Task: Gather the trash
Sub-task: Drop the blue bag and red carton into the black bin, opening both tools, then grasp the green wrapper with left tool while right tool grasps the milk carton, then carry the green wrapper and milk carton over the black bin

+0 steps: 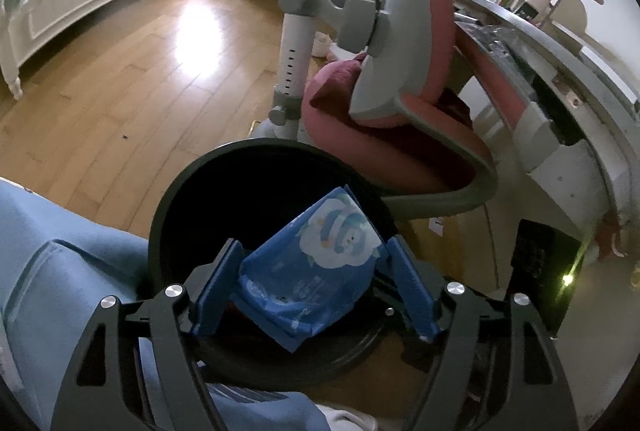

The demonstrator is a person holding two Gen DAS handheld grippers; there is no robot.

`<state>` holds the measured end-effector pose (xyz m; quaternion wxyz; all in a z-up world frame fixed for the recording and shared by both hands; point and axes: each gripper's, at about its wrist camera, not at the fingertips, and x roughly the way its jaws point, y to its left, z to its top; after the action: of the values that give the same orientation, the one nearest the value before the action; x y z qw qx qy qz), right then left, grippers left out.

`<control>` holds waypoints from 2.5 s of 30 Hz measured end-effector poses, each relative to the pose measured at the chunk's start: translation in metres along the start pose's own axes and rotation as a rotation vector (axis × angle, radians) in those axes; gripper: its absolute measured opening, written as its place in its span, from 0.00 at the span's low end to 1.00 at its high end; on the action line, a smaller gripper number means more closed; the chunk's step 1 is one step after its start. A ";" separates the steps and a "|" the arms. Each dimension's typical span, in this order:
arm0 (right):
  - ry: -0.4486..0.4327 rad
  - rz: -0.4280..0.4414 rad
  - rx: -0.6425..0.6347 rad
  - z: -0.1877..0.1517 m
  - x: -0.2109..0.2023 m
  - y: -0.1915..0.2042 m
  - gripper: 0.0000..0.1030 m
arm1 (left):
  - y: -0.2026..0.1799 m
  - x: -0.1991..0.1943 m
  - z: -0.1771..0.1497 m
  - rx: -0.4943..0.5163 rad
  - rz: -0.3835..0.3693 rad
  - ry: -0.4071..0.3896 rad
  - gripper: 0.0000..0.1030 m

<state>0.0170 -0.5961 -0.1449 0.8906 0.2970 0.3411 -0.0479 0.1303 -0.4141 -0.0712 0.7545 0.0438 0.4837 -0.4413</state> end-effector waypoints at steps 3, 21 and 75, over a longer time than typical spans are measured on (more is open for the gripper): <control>-0.011 0.002 -0.014 -0.001 -0.005 0.009 0.59 | -0.003 -0.005 0.001 0.002 -0.018 -0.010 0.92; 0.018 0.196 -0.346 0.001 -0.006 0.156 0.80 | 0.082 -0.184 -0.041 -0.052 0.190 -0.257 0.93; -0.109 0.226 -0.350 -0.001 -0.067 0.191 0.48 | 0.088 -0.207 -0.038 -0.037 0.195 -0.362 0.40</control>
<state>0.0201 -0.4474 -0.0081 0.9454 0.1711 0.2601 0.0962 0.1372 -0.2128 0.0366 0.8690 -0.0034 0.3417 -0.3578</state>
